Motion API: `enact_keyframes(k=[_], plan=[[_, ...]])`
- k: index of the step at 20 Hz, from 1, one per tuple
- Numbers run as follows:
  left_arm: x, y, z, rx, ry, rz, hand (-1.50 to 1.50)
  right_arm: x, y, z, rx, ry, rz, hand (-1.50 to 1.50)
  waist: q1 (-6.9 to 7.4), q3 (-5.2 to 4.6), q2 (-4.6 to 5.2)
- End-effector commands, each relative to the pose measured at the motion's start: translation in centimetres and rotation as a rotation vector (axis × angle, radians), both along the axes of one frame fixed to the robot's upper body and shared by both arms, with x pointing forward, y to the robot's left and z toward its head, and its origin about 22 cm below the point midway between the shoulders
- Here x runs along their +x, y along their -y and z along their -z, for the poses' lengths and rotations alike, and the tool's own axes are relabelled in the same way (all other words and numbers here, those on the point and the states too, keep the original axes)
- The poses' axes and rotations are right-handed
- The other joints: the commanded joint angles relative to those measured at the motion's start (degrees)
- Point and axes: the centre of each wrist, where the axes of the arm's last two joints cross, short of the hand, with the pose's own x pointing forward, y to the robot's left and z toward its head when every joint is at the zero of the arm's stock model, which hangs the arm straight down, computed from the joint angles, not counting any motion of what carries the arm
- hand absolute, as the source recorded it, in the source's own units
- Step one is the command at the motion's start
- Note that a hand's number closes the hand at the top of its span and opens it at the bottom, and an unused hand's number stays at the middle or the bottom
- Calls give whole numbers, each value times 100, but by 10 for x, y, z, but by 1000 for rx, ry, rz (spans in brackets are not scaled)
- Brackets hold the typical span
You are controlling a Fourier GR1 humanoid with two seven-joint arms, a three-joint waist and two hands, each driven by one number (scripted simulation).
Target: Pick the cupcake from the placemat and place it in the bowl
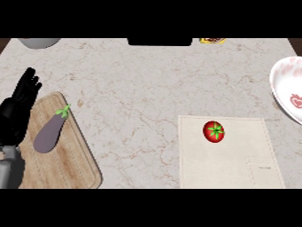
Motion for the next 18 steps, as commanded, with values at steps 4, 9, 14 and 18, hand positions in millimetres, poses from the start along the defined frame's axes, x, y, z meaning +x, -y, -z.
enact_keyframes(k=[4, 9, 14, 18], plan=[[6, -2, -4, 10, -1, 8, 0, 45, 23, 42, 11, 11, -4, 150, 61, 4, 20], [8, 13, -1, -7, 9, 17, 0, 40, 46, 45, -259, -246, 107, 150, 142, -6, 91], [11, 17, 2, -1, 22, 25, 0, 47, 62, 83, -8, -337, 127, -150, 178, 15, 87], [6, 19, 3, 9, 16, 26, 0, 34, 89, 79, 30, -349, 14, -150, 184, 21, 82]])
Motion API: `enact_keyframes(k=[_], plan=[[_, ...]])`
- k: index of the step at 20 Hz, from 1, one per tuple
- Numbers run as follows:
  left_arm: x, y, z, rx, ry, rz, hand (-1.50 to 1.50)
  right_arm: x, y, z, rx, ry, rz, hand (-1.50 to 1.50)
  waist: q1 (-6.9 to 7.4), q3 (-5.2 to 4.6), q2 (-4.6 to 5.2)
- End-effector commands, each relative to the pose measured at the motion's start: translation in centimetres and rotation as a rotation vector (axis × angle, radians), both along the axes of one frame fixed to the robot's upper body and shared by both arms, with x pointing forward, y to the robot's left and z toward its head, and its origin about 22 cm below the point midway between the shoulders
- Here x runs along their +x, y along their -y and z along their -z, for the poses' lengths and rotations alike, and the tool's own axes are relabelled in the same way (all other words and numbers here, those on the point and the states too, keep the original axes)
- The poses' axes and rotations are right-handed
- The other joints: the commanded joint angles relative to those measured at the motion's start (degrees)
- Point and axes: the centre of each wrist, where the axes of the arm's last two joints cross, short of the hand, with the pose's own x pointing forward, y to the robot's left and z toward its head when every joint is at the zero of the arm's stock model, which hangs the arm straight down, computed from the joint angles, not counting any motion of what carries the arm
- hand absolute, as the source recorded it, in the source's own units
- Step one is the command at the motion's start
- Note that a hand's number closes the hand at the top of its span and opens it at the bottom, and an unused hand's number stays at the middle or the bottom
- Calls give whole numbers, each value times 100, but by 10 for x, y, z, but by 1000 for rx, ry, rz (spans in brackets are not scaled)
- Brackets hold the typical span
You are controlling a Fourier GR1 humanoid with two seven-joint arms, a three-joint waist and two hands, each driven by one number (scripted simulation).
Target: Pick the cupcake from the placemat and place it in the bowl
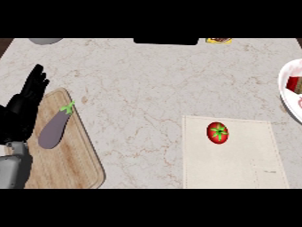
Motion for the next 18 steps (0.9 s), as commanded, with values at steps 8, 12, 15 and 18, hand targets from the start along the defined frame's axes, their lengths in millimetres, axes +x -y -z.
enact_keyframes(k=[8, 12, 15, 18], plan=[[1, 0, -5, -12, 0, -21, 0, -14, 33, -1, 665, 326, -4, -150, -130, 20, -24], [3, -2, 1, -10, -3, -22, 0, -38, 66, -21, 834, 383, 22, -150, -145, 13, 5], [-4, -6, 4, -14, -4, 3, 0, -78, 101, -32, 847, 340, 51, -150, -102, 15, -4], [-7, 2, 8, -16, 0, -17, 0, -103, 117, -27, 833, 332, 77, -150, -51, 31, 26]])
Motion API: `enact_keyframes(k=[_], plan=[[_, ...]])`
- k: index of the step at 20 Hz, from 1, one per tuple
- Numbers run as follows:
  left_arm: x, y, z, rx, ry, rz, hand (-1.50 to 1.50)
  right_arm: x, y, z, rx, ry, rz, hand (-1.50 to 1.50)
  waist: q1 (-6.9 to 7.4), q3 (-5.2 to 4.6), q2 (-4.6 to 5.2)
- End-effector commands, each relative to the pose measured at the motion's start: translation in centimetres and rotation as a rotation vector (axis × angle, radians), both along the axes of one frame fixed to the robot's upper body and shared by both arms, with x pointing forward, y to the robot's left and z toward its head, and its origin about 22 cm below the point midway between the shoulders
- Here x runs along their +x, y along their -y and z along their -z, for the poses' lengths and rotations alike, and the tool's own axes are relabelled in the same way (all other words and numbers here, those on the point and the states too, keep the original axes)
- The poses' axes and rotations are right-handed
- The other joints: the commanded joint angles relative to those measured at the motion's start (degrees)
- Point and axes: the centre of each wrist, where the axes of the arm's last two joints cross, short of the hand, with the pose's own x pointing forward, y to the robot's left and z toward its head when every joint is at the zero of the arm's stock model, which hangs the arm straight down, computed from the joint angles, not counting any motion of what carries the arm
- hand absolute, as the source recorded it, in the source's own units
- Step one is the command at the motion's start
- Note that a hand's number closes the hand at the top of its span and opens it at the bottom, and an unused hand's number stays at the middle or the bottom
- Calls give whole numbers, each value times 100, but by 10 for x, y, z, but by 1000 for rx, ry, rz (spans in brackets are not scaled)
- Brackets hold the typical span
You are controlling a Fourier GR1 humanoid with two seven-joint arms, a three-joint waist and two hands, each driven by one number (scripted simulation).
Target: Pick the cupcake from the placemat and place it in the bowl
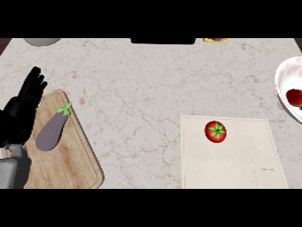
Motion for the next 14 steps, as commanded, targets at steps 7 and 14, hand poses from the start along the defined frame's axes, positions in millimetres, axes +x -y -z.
enact_keyframes(k=[7, 14], plan=[[-7, -6, -9, -3, 2, -5, 0, -85, 51, -4, 141, -2, -52, -150, -72, 42, -30], [0, -5, 1, 1, -15, -23, 0, -84, 52, -12, 178, 85, -106, -150, -118, 32, -11]])
